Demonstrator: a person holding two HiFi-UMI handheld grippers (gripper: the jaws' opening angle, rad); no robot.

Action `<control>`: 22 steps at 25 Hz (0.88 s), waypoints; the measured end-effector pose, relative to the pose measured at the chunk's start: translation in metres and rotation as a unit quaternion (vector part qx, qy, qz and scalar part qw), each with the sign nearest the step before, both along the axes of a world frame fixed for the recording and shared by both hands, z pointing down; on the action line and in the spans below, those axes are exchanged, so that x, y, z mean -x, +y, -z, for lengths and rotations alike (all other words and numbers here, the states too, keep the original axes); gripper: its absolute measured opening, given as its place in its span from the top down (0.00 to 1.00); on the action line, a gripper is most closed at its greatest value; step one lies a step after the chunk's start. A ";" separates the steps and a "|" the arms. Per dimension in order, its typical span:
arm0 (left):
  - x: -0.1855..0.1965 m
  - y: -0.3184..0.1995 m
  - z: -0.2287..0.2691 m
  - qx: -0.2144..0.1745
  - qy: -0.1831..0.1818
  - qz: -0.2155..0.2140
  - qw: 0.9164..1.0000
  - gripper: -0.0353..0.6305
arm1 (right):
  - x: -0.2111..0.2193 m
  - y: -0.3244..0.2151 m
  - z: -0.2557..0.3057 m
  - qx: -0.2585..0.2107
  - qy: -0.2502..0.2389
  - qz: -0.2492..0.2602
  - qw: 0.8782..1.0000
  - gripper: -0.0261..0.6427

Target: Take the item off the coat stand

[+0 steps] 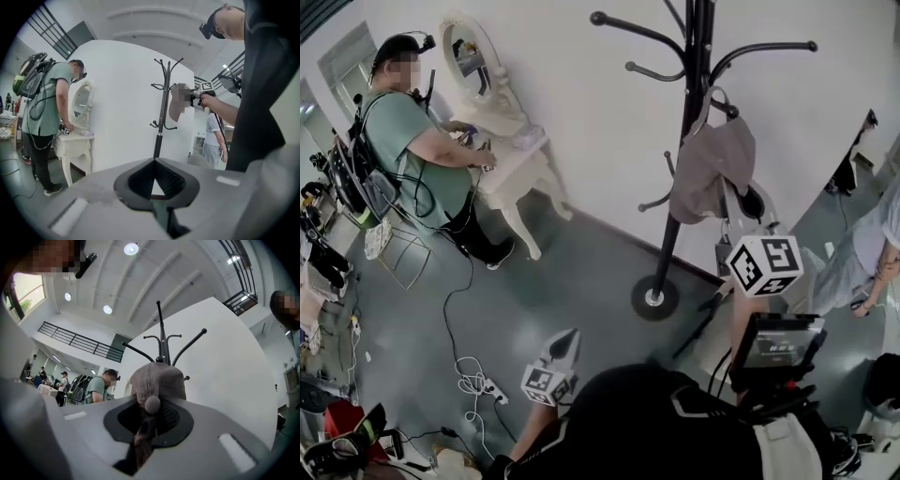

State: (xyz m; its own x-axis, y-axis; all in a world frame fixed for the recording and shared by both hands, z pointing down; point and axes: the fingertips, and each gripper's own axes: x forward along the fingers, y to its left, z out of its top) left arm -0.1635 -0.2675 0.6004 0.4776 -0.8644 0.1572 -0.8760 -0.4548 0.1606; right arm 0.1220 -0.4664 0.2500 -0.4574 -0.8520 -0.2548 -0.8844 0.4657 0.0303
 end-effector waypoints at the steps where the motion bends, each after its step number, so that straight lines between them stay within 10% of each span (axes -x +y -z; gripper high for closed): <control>1: 0.001 0.001 -0.002 0.001 -0.002 -0.003 1.000 0.92 | 0.000 0.003 0.003 -0.004 -0.001 -0.001 1.000 0.91; 22: -0.004 0.024 -0.007 0.004 -0.006 -0.076 0.997 0.92 | -0.013 0.086 0.018 -0.018 -0.006 -0.030 0.999 0.91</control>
State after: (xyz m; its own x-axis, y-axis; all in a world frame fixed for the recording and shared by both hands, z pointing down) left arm -0.1592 -0.2439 0.6075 0.6010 -0.7808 0.1705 -0.7989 -0.5809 0.1558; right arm 0.1349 -0.3808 0.2324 -0.4026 -0.8681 -0.2904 -0.9110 0.4109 0.0348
